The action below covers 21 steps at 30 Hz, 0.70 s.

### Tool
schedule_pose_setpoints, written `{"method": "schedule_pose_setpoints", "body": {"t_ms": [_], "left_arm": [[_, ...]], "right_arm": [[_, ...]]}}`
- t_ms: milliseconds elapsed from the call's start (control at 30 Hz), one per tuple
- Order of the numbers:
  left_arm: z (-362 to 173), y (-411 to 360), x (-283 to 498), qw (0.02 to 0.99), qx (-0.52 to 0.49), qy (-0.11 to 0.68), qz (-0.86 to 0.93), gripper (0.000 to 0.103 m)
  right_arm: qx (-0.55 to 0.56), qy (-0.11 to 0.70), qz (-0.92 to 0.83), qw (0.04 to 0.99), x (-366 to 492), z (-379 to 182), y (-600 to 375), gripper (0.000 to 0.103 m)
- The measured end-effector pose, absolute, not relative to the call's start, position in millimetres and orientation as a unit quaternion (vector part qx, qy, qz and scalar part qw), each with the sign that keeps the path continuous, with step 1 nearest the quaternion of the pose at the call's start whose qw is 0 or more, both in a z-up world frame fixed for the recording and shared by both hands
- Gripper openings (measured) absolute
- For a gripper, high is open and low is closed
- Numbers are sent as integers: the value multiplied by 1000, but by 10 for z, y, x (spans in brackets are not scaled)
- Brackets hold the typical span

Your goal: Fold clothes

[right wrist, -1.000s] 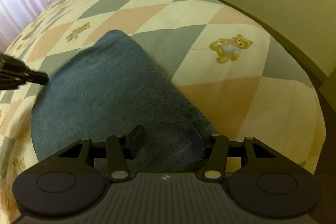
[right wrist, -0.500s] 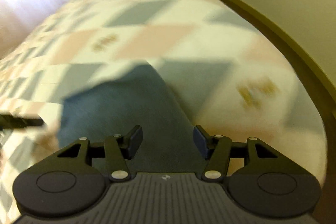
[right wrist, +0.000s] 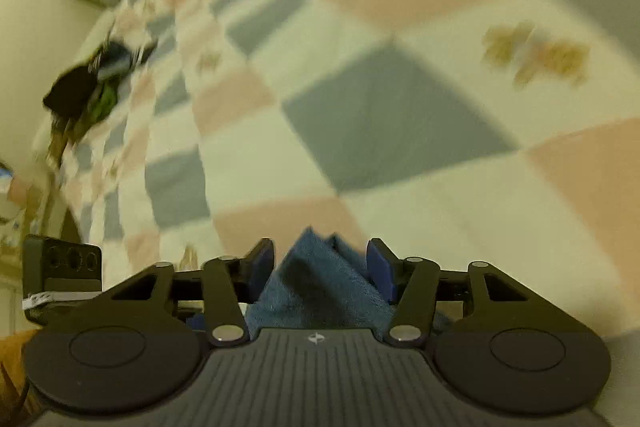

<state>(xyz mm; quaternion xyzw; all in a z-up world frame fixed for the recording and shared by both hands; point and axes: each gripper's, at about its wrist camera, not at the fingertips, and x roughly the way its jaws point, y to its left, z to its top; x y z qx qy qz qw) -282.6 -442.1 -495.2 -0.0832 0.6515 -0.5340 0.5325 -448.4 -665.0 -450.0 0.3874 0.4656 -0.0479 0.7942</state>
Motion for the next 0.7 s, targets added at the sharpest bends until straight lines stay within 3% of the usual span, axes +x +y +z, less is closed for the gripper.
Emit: {"method": "schedule_pose_setpoints", "body": {"t_ms": [33, 200, 300, 367, 567, 700], "left_arm": [[-4956, -4418, -2850, 543, -77, 645, -532, 32], [-4965, -4439, -2945, 583, -49, 627, -513, 28], [-4737, -4427, -3026, 618, 0, 599, -509, 30], [-4531, -4398, -3102, 651, 50, 566, -503, 29], [-4053, -4329, -3513, 665, 137, 501, -536, 29], [-4085, -4415, -3893, 655, 167, 475, -564, 29]], "right_arm": [[382, 469, -41, 796, -4472, -4542, -6657, 15], [381, 470, -66, 793, -4524, -4745, -6773, 3], [407, 455, -102, 785, -4629, -4816, -6850, 17], [377, 430, -148, 807, -4934, -4551, -6803, 20], [274, 350, -275, 852, -5990, -3741, -6546, 20], [228, 380, -260, 858, -6310, -3828, -5965, 20]]}}
